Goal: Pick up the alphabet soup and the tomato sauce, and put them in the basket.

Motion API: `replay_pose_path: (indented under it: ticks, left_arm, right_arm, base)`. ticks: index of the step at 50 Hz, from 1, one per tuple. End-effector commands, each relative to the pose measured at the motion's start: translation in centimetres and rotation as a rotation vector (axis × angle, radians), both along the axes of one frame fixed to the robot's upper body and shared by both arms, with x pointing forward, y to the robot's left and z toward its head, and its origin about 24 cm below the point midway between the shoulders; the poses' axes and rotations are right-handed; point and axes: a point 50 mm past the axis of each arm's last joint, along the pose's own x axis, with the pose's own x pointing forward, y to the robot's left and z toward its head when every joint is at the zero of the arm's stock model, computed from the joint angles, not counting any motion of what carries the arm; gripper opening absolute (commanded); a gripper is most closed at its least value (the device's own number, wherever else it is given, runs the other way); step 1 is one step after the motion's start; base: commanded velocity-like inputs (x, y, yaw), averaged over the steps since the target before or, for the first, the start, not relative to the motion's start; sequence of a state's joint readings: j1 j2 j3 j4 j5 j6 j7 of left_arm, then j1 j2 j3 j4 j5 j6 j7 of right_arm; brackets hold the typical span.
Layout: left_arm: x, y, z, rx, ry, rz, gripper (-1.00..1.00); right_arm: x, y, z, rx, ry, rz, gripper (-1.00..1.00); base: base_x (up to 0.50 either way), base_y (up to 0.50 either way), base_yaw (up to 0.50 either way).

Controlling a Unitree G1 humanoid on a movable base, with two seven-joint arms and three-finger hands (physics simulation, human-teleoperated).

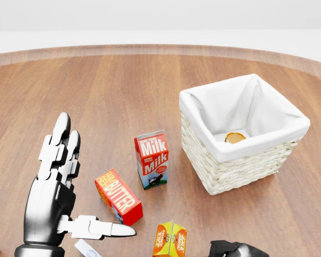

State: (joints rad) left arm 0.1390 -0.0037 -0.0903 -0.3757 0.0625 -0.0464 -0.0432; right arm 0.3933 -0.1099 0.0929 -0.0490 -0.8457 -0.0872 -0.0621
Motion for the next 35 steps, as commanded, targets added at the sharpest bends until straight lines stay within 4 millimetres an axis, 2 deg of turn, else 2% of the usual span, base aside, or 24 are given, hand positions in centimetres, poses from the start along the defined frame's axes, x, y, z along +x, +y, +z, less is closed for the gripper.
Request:
replay_pose_path:
  ticks: [1, 21, 35]
  left_arm:
    - [0.0, 0.0, -0.2, 0.02, 0.008, 0.001, 1.0]
    - [0.0, 0.0, -0.2, 0.02, 0.009, 0.001, 1.0]
    - [0.0, 0.0, -0.2, 0.02, 0.008, 0.001, 1.0]
  right_arm:
    - [0.7, -1.0, 0.8, 0.024, -0.031, -0.048, -1.0]
    - [2.4, -2.3, 3.6, 0.071, -0.108, -0.07, -1.0]
    - [3.5, -2.4, 5.6, 0.106, -0.18, -0.057, -1.0]
  base:
    - [0.0, 0.0, 0.0]
    - [0.0, 0.0, 0.0]
    - [0.0, 0.0, 0.0]
